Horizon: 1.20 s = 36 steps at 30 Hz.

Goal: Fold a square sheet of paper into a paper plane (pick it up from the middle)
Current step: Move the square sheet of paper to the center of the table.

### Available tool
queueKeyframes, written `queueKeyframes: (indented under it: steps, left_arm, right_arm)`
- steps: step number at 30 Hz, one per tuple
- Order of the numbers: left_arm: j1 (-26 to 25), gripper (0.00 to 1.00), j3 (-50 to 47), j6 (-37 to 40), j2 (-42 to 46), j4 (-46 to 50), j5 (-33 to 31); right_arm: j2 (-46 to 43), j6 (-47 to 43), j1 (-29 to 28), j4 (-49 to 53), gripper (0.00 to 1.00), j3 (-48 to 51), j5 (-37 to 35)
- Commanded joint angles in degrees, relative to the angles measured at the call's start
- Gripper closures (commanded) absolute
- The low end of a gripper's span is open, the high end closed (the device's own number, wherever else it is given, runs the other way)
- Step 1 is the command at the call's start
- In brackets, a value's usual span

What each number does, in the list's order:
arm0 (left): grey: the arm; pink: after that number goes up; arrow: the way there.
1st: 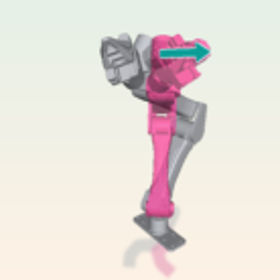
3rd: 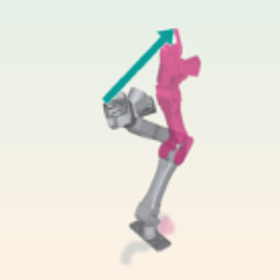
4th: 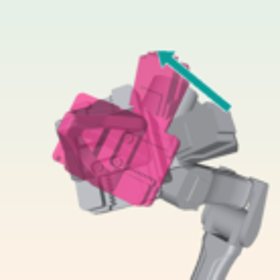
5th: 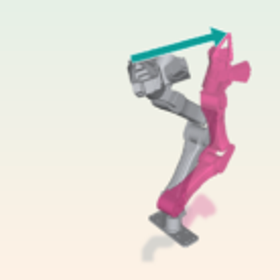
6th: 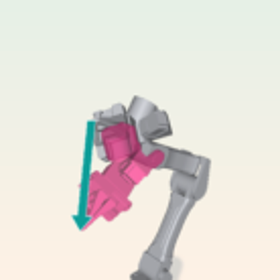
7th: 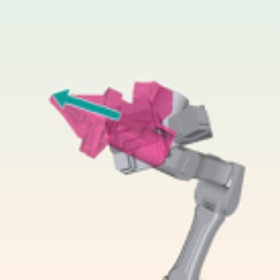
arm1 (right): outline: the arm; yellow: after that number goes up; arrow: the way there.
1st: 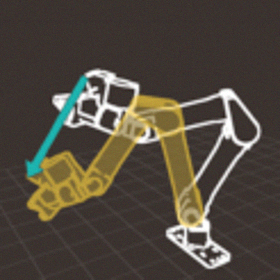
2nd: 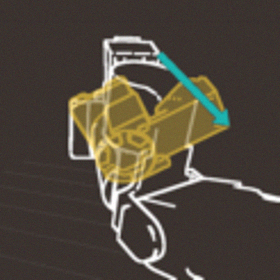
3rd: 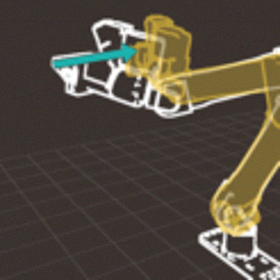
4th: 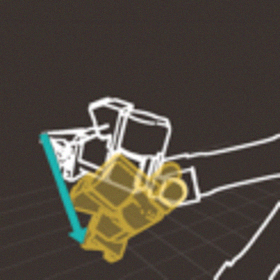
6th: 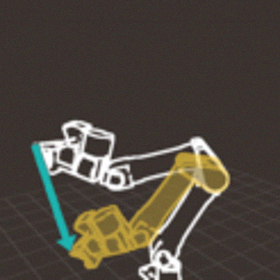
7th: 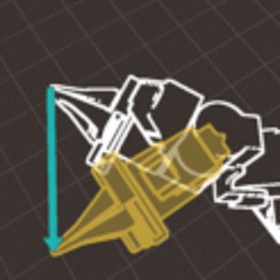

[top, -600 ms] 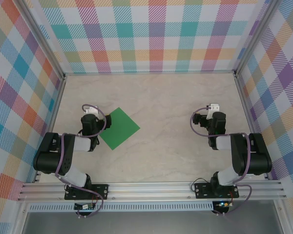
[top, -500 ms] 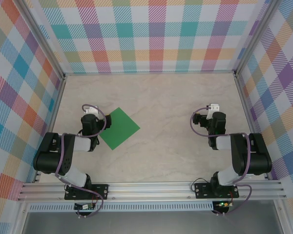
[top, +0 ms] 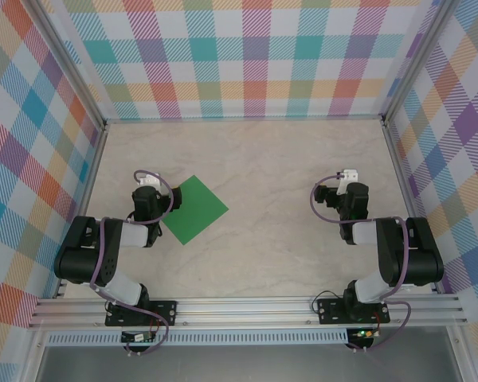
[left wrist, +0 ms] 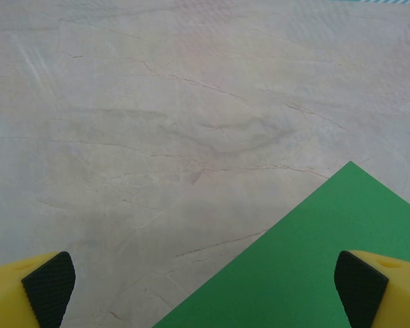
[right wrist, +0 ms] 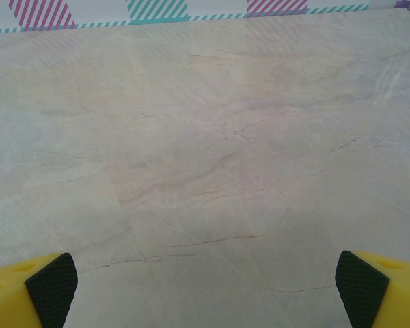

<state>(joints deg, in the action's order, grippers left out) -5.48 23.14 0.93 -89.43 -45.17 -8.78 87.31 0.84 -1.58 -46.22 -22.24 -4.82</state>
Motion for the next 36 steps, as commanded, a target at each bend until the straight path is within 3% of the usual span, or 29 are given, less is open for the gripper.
queueKeyframes:
  steps: [1, 6, 9, 13, 15, 19, 21, 25, 32, 36]
  left_arm:
    - [0.72, 0.0, 0.97, 0.3, -0.24, -0.98, 0.54]
    - [0.74, 0.0, 0.75, 0.36, 0.0, -1.29, 0.6]
    - [0.71, 0.0, 1.31, -0.8, 1.88, 1.17, -2.43]
    - [0.72, 0.0, 6.78, -4.24, 9.8, 19.13, -6.59]
    - [0.68, 0.0, 9.42, -6.65, 13.4, 27.68, -7.68]
    - [0.73, 0.0, 14.75, -15.48, 19.91, 44.8, -9.18]
    - [0.68, 0.0, 19.89, -21.98, 20.66, 56.75, -11.11]
    - [0.73, 0.0, 26.35, -28.22, 19.15, 70.08, -7.43]
    - [0.25, 0.0, 27.64, -34.98, 14.62, 71.77, 6.56]
    - [0.15, 0.0, 28.39, -36.6, 13.12, 73.74, 5.96]
  right_arm:
    - [0.14, 0.48, 0.23, -0.71, 0.0, -1.14, 1.03]
    - [0.06, 0.39, 0.24, -0.89, 0.0, -1.05, 1.16]
    - [-2.98, 0.46, 0.18, 2.53, 0.0, -1.79, 0.85]
    - [-12.32, 0.87, 0.19, 18.4, 0.0, -6.18, 2.79]
    - [-15.28, 7.01, 0.18, 30.64, 0.0, -11.65, 2.23]
    - [-13.35, 20.94, 0.01, 53.85, 0.0, -24.43, 4.43]
    - [-10.69, 24.51, -1.44, 58.86, 0.0, -28.09, 6.63]
    - [-5.32, 27.4, -9.77, 61.22, 0.0, -33.02, 7.32]
    - [8.31, 31.76, -25.96, 64.96, 0.0, -45.68, 7.36]
    - [18.43, 31.2, -34.62, 68.76, 0.0, -56.24, 9.58]
